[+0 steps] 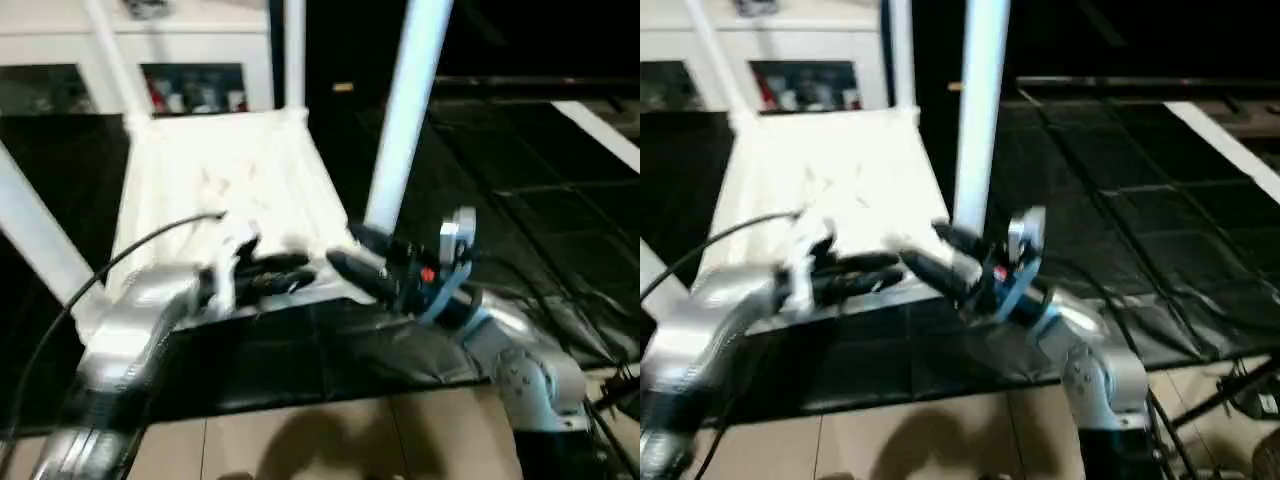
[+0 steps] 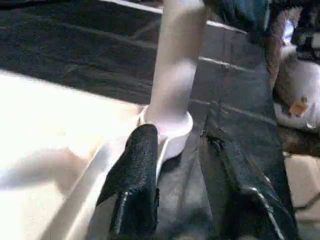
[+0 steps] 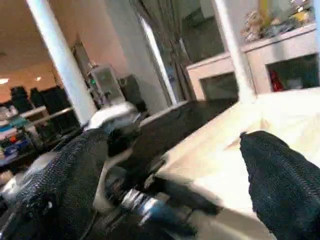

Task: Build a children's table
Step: Rotate leg to tighten, then rotate table base

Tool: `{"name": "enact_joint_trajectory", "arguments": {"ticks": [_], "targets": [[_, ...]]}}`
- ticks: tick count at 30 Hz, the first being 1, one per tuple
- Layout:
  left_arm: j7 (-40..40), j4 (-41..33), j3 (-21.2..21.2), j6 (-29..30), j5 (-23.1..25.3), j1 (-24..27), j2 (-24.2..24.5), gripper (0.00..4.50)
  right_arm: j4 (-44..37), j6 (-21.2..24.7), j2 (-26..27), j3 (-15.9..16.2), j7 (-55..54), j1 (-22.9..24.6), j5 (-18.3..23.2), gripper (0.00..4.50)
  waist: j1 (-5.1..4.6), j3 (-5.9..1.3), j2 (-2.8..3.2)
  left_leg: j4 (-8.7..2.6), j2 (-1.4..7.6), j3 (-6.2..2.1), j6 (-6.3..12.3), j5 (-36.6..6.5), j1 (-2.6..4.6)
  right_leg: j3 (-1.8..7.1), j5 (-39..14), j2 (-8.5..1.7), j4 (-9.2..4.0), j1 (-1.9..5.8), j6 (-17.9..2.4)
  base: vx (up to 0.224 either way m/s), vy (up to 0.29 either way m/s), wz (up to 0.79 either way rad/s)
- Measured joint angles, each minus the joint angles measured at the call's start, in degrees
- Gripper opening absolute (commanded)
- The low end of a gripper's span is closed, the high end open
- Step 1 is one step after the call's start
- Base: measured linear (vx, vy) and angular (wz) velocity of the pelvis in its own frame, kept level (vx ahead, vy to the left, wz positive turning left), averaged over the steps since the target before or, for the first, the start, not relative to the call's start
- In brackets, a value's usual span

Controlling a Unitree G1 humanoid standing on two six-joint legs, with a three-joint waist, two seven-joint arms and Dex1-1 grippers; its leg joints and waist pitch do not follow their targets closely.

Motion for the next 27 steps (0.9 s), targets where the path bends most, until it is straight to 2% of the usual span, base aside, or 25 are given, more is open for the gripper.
{"name": "enact_joint_trajectory", "arguments": {"ticks": [3, 5, 7, 10, 13, 16, 20, 22, 24, 27], "targets": [[0.63, -6.73, 0.29, 3.3, -1.77, 9.2, 0.83, 1.95, 2.93, -2.28, 0.87, 0.46, -3.49, -1.7, -3.11, 4.5, -0.22, -0.04, -0.08, -0.17, 0.0, 0.03, -0.02, 0.01, -0.04, 0.01, -0.07, 0.0, -0.01, -0.03, 0.1, 0.0, 0.0, 0.0], [0.64, -9.7, -0.1, 4.65, -2.07, 13.25, 1.59, 2.26, 5.87, -4.18, 1.32, 0.33, -7.15, -3.07, -6.07, 4.5, -0.17, -0.03, -0.15, -0.17, 0.0, 0.07, -0.04, 0.03, 0.03, 0.01, -0.1, 0.03, 0.02, -0.04, 0.13, 0.0, 0.0, 0.0], [0.69, -11.45, 0.02, 5.66, -2.25, 15.15, 2.96, 2.28, 8.28, -5.37, 1.33, -0.67, -10.12, -3.48, -8.09, 4.5, 0.23, -0.04, -0.23, -0.19, -0.01, 0.04, -0.04, 0.03, 0.06, -0.02, -0.1, 0.04, -0.01, -0.06, 0.14, 0.0, 0.0, 0.0], [0.79, -15.53, 2.22, 8.02, -4.17, 19.74, 5.04, 2.42, 11.59, -6.77, 1.93, -1.42, -13.74, -5.12, -8.71, 4.5, -0.14, -0.05, -0.32, -0.14, -0.03, 0.04, -0.03, 0.03, 0.08, 0.09, -0.1, 0.04, 0.0, -0.01, 0.15, 0.0, 0.0, 0.0], [0.66, -17.14, 4.37, 10.02, -5.72, 23.7, 7.39, 2.69, 15.08, -8.74, 1.37, -4.89, -17.82, -7.66, -9.25, 4.5, 0.06, -0.07, -0.69, -0.12, -0.05, 0.03, -0.03, 0.03, 0.06, 0.12, -0.11, 0.04, -0.03, 0.04, 0.16, 0.0, 0.0, 0.0], [-0.29, -18.36, 5.64, 11.34, -6.21, 27.31, 11.04, 2.94, 18.4, -10.54, 0.41, -6.79, -20.12, -9.75, -10.57, 4.5, -0.11, -0.1, -0.9, -0.11, -0.06, -0.02, -0.03, 0.03, 0.06, 0.12, -0.12, 0.04, -0.05, 0.09, 0.18, 0.0, 0.0, 0.0], [-1.73, -18.62, 9.27, 12.99, -7.25, 30.4, 15.34, 3.14, 20.87, -11.52, -2.21, -7.33, -20.56, -10.08, -11.65, 4.5, -0.12, -0.27, -1.2, -0.13, -0.04, -0.02, -0.03, 0.03, 0.06, 0.12, -0.13, 0.09, -0.03, 0.09, 0.19, 0.0, 0.0, 0.0], [-1.74, -18.53, 12.05, 13.28, -7.9, 30.46, 16.4, 3.48, 20.85, -11.46, -3.13, -7.16, -19.72, -9.79, -12.29, 4.5, -0.17, -0.28, -1.21, -0.13, -0.03, -0.01, -0.03, 0.03, 0.06, 0.12, -0.13, 0.1, -0.03, 0.09, 0.2, 0.0, 0.0, 0.0], [-1.21, -17.82, 14.74, 13.08, -8.49, 29.15, 16.8, 3.53, 19.8, -11.2, -3.98, -5.45, -17.48, -8.06, -12.8, 4.5, -0.19, -0.36, -1.33, -0.16, -0.01, 0.01, -0.03, 0.03, 0.07, 0.13, -0.14, 0.13, -0.02, 0.09, 0.21, 0.0, 0.0, 0.0], [-0.6, -15.2, 17.82, 12.39, -8.55, 27.92, 19.13, 3.84, 18.5, -9.75, -4.01, -2.18, -15.03, -5.32, -13.29, 4.5, -0.36, -0.45, -1.48, -0.16, 0.02, -0.03, -0.04, 0.04, 0.07, 0.19, -0.16, 0.31, -0.03, 0.09, 0.24, 0.0, 0.0, 0.0]]}}
